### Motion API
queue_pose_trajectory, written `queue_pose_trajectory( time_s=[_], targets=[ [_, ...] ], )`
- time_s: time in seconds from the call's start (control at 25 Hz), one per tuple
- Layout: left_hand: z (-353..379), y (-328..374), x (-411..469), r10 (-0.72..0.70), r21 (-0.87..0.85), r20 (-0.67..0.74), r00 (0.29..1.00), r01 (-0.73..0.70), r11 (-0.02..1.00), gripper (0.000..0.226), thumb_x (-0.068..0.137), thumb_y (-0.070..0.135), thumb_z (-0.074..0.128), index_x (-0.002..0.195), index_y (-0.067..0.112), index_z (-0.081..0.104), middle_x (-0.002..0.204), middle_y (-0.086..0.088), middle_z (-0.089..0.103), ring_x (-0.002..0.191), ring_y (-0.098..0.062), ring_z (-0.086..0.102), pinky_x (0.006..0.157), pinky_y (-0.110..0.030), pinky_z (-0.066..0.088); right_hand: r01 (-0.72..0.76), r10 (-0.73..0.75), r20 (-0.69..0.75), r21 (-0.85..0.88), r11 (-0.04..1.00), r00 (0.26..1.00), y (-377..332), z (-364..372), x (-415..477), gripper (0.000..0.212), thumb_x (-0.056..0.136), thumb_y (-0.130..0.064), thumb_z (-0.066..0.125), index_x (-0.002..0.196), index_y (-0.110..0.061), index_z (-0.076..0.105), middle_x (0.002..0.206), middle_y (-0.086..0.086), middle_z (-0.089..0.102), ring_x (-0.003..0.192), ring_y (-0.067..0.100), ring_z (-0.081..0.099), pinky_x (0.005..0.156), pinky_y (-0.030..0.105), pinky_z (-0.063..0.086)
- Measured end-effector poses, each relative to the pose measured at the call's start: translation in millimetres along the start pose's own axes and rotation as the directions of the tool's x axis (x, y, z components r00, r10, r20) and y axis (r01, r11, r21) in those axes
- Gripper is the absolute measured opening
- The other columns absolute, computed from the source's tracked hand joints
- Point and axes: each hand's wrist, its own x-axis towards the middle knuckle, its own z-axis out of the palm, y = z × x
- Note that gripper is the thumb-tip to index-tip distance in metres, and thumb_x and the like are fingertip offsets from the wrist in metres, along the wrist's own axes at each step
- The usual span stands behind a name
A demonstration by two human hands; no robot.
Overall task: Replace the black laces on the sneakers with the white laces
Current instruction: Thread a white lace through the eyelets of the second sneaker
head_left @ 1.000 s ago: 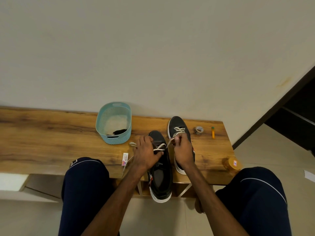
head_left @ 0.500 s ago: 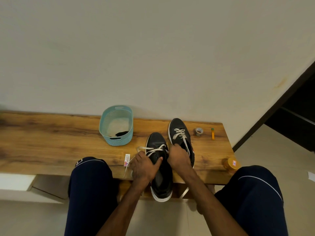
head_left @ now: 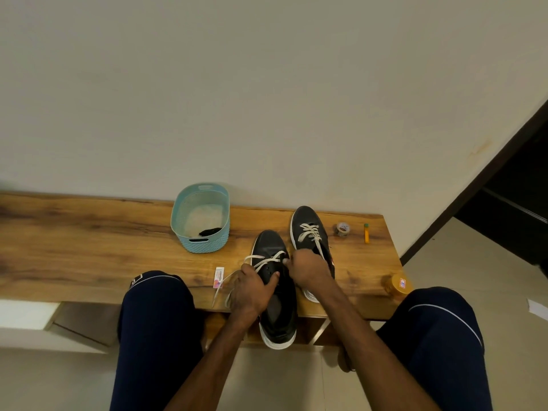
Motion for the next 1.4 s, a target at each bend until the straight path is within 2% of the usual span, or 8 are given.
queue_pose_trajectory(
  time_s=[0.12,0.28,0.36,0.48,0.68,1.04,1.2,1.4],
  targets=[
    [-2,-1,-2,-0.005,-0.025,0.002,1.000,0.005,1.000,0.064,0.083,0.063,0.062,0.118,0.015,0.038,0.115,-0.007,0.061,0.101,-0.023,0.062,0.075,-0.033,0.054,-0.002,0.001,-0.018,-0.065,0.998,1.000,-1,15,4,0.025,0.099,-0.027,0.051,0.104,-0.005,0.064,0.105,0.014,0.066,0.095,0.033,0.065,0.073,0.037,0.048],
    [-4,3,-3,-0.003,0.017,0.006,1.000,0.003,1.000,0.065,0.083,0.063,0.062,0.119,0.014,0.040,0.117,-0.009,0.060,0.103,-0.024,0.062,0.071,-0.030,0.049,0.022,-0.033,0.028,0.325,0.946,0.999,21,-17,-13,0.030,0.093,-0.026,0.054,0.073,-0.008,0.067,0.075,0.009,0.067,0.073,0.024,0.063,0.067,0.037,0.051],
    [-5,5,-5,-0.008,0.009,0.016,1.000,0.008,1.000,0.065,0.083,0.063,0.062,0.118,0.014,0.040,0.116,-0.009,0.061,0.102,-0.025,0.063,0.073,-0.032,0.050,-0.031,-0.083,0.226,0.460,0.888,0.970,35,-40,-30,0.028,0.090,-0.021,0.056,0.066,-0.010,0.066,0.070,0.006,0.066,0.063,0.015,0.058,0.060,0.029,0.047],
    [-10,4,-5,-0.005,0.019,0.042,0.999,0.004,1.000,0.059,0.086,0.062,0.059,0.116,0.016,0.039,0.111,-0.007,0.065,0.098,-0.024,0.065,0.079,-0.037,0.055,-0.043,-0.052,0.452,0.197,0.979,0.890,45,-46,-34,0.022,0.093,-0.024,0.058,0.082,-0.011,0.073,0.085,0.003,0.070,0.072,0.010,0.060,0.063,0.024,0.048],
    [-20,10,-9,0.072,0.126,0.010,0.997,-0.073,0.989,0.051,0.095,0.056,0.048,0.125,0.015,0.046,0.114,-0.006,0.064,0.100,-0.023,0.064,0.079,-0.035,0.051,-0.043,0.044,-0.044,0.018,0.999,0.998,6,-6,-9,0.039,0.100,-0.042,0.047,0.107,-0.008,0.065,0.105,0.012,0.067,0.097,0.030,0.064,0.079,0.038,0.049],
    [-16,8,-4,0.110,0.124,0.041,0.993,-0.114,0.986,0.048,0.100,0.053,0.038,0.125,0.016,0.055,0.120,-0.006,0.061,0.107,-0.023,0.060,0.083,-0.036,0.044,-0.032,0.036,0.043,-0.089,0.996,0.998,14,24,-5,0.024,0.095,-0.026,0.052,0.106,-0.010,0.066,0.104,0.010,0.067,0.096,0.029,0.065,0.084,0.039,0.052],
    [-15,3,3,0.094,0.066,0.020,0.995,-0.095,0.993,0.025,0.101,0.038,0.047,0.107,0.017,0.058,0.106,-0.002,0.062,0.092,-0.018,0.060,0.076,-0.033,0.048,0.003,0.000,0.023,-0.094,0.996,1.000,17,29,-2,0.025,0.097,-0.025,0.049,0.108,-0.012,0.067,0.106,0.010,0.068,0.097,0.029,0.065,0.086,0.041,0.053],
    [-17,-2,20,-0.139,-0.300,0.021,0.990,0.139,0.944,0.026,0.104,0.032,0.039,0.108,0.009,0.052,0.094,-0.009,0.063,0.087,-0.026,0.063,0.079,-0.045,0.056,0.036,-0.038,-0.026,-0.076,0.996,0.999,25,32,0,0.027,0.101,-0.029,0.045,0.111,-0.015,0.066,0.106,0.009,0.069,0.097,0.029,0.066,0.085,0.041,0.053]
  ],
)
